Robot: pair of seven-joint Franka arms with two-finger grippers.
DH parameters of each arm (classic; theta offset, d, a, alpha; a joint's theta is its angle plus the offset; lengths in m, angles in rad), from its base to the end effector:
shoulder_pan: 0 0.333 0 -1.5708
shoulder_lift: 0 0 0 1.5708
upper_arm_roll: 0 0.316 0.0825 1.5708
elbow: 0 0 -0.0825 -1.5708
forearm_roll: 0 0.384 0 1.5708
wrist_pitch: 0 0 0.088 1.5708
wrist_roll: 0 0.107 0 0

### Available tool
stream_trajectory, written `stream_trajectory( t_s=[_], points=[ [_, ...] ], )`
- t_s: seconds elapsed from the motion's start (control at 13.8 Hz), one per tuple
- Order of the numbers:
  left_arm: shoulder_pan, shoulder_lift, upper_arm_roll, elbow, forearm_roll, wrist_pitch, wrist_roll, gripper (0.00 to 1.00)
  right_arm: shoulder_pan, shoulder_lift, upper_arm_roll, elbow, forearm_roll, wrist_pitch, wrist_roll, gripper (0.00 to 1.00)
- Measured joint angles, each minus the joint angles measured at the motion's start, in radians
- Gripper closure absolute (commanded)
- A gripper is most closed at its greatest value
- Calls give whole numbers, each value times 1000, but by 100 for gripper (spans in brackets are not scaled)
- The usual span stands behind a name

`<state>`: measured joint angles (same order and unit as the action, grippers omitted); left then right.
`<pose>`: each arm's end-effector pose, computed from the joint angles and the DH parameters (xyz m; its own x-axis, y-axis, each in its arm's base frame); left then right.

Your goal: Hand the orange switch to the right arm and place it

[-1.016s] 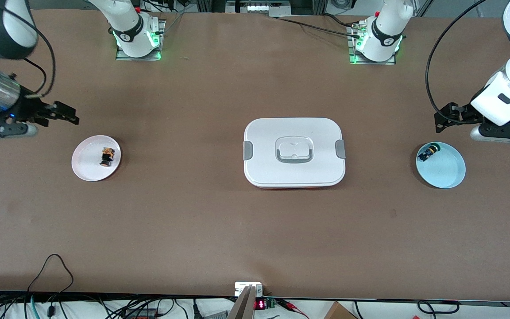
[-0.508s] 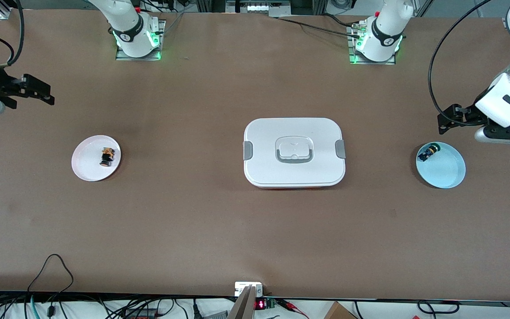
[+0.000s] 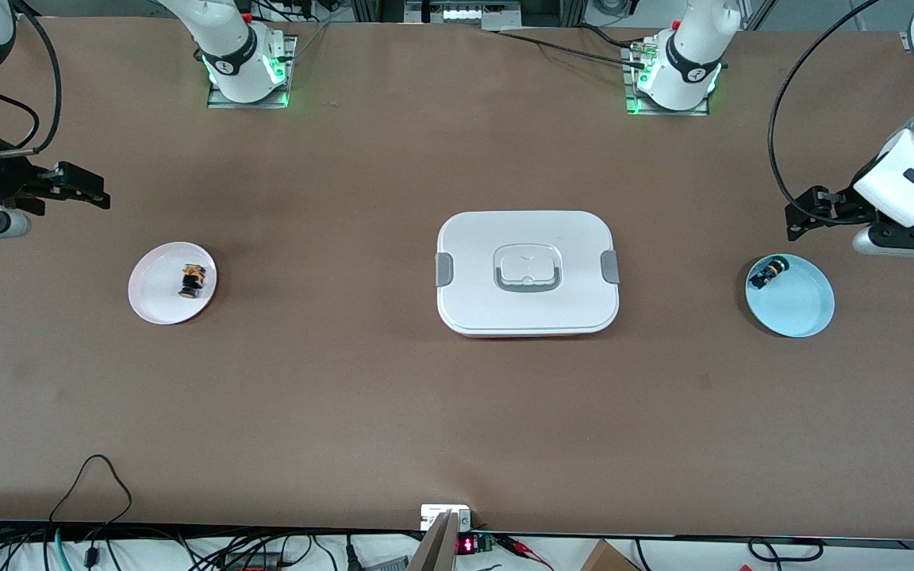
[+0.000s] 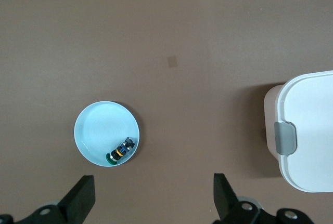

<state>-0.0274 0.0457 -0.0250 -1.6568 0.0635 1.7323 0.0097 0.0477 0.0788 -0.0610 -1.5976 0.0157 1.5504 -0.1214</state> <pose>0.5791 -0.0243 0.5721 0.9970 -0.0721 0.0289 -0.0702 -0.9956 -0.0621 0.5715 -0.0047 0.5660 0.9865 0.1079 -0.1233 0.1055 -0.9941 -0.0259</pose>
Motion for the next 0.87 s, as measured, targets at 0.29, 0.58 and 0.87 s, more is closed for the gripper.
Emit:
stream_trajectory(
  t_s=[0.29, 0.58, 0.87],
  points=[
    [10, 0, 2, 1, 0, 0, 0, 0, 5, 0, 0, 1, 0, 0, 0, 0],
    [10, 0, 1, 1, 0, -1, 0, 0, 5, 0, 0, 3, 0, -1, 0, 0],
    [10, 0, -5, 1, 0, -2, 0, 0, 5, -4, 0, 4, 0, -2, 0, 0]
  ],
)
